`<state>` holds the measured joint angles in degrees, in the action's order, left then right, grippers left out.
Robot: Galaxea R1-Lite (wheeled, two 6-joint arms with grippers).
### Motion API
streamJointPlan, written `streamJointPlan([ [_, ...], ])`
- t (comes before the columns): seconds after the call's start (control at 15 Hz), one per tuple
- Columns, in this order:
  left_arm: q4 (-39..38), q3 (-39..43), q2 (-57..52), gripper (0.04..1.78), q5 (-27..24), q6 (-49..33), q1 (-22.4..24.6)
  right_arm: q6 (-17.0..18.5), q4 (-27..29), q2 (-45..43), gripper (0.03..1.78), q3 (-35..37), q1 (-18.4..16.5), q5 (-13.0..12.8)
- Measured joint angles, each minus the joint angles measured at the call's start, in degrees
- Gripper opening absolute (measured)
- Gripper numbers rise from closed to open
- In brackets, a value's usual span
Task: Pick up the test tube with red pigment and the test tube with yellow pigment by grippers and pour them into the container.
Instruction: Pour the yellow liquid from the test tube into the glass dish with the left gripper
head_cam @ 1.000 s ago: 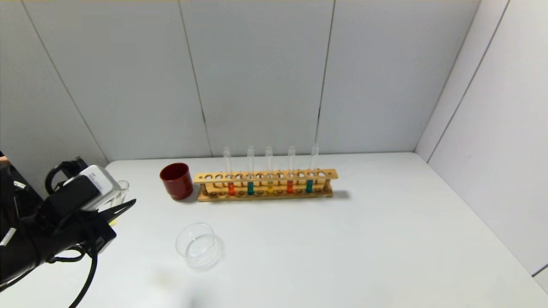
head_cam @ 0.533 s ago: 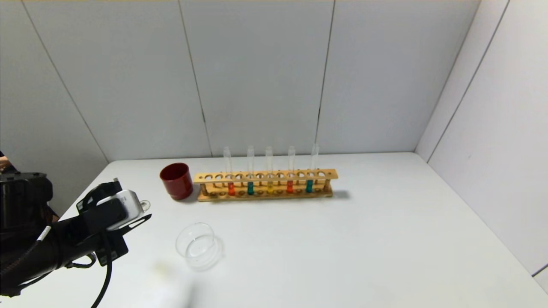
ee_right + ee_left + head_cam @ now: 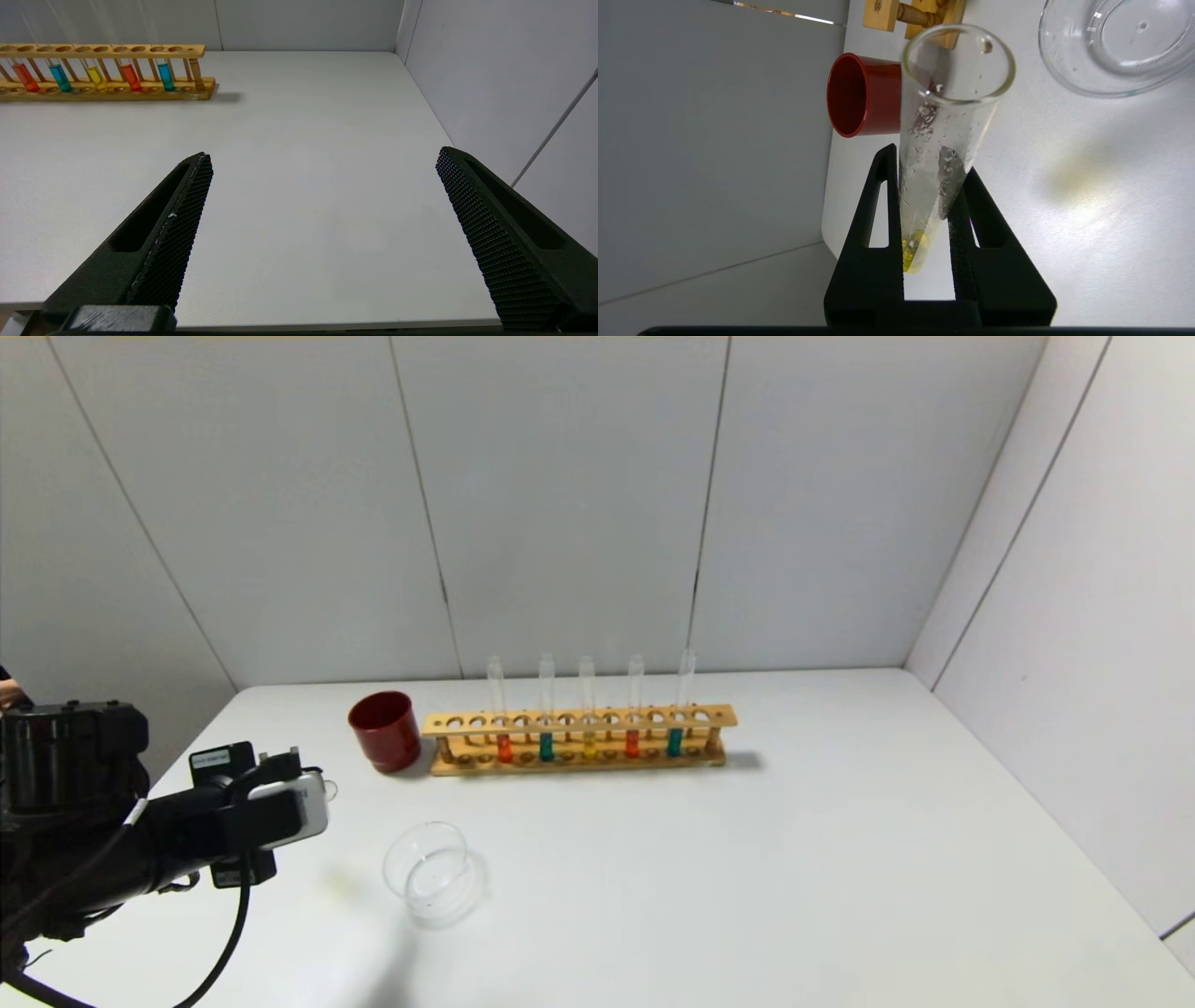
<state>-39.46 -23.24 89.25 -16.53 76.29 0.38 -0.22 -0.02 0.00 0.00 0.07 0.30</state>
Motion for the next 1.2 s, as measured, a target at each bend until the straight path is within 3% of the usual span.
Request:
streamJointPlan([
  [0.33,-3.07,-0.61,5.18,0.33,0.13,4.11,0.13,0.00,0.02,0.00,1.75,0.00,0.00,0.02],
  [0.6,-13.54,-1.01,10.89,0.33,-0.83,8.91,0.06,-0.02,0.02,0.00,1.75,0.00,-0.02,0.02],
  [1.2,-14.15,-0.46,13.48,0.33,-1.68,12.87,-1.72,-0.02,0.02,0.00,1.75,0.00,0.00,0.00],
])
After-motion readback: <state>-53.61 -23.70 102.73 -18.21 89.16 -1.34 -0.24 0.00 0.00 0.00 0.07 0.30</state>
